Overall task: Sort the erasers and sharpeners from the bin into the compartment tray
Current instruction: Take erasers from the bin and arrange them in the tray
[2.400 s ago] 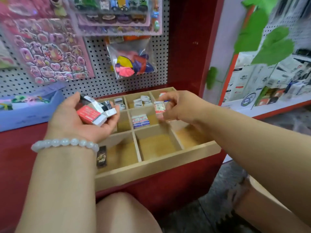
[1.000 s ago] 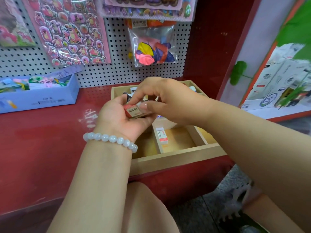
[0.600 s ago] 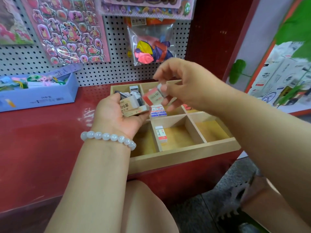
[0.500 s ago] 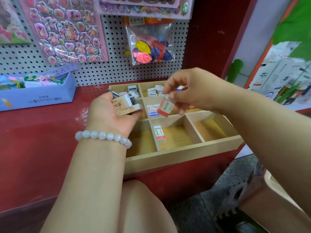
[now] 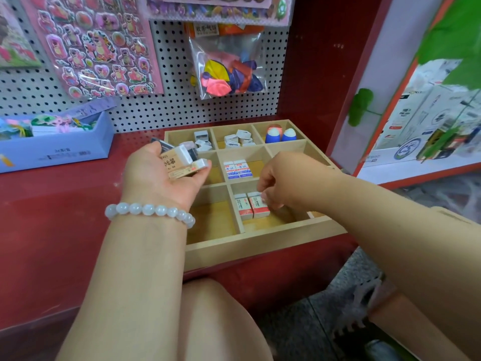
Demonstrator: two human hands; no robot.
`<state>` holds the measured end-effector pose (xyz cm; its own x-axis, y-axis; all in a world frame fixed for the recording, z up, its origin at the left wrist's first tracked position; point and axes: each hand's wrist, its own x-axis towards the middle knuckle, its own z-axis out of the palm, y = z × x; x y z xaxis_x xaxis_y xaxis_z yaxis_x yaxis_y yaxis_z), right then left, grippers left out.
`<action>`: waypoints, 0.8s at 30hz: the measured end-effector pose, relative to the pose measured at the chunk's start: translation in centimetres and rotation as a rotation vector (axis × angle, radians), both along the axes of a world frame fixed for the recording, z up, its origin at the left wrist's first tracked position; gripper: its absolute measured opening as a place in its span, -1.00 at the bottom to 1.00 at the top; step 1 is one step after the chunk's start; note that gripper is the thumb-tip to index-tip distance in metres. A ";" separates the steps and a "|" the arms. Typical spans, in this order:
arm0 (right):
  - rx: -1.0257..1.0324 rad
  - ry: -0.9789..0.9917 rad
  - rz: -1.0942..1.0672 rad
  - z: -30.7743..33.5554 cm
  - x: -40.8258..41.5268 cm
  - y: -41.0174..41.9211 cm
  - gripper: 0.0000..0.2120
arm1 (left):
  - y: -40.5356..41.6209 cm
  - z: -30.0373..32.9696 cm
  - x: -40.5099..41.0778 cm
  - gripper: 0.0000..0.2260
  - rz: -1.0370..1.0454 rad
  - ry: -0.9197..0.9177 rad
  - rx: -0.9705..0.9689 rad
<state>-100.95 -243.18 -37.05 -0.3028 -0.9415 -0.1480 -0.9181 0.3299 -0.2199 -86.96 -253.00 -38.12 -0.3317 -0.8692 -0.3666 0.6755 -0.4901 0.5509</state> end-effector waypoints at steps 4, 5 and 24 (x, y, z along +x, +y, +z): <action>0.070 -0.001 0.025 -0.5 0.6 0.3 -0.74 | 0.2 0.1 -0.1 -0.83 -0.015 0.012 0.004; 0.100 0.017 0.021 -0.4 0.7 0.2 -0.70 | 0.3 0.1 -0.1 -0.83 -0.027 0.020 0.008; -0.642 -0.563 -0.110 0.9 3.0 -2.7 -0.87 | 0.7 -0.2 -1.5 -0.77 -0.137 0.028 -0.004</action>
<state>-97.98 -245.86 -36.20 -0.4384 -0.8639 0.2482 -0.5868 0.0659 -0.8071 -88.49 -252.32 -38.31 -0.4573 -0.8165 -0.3524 0.6174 -0.5767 0.5351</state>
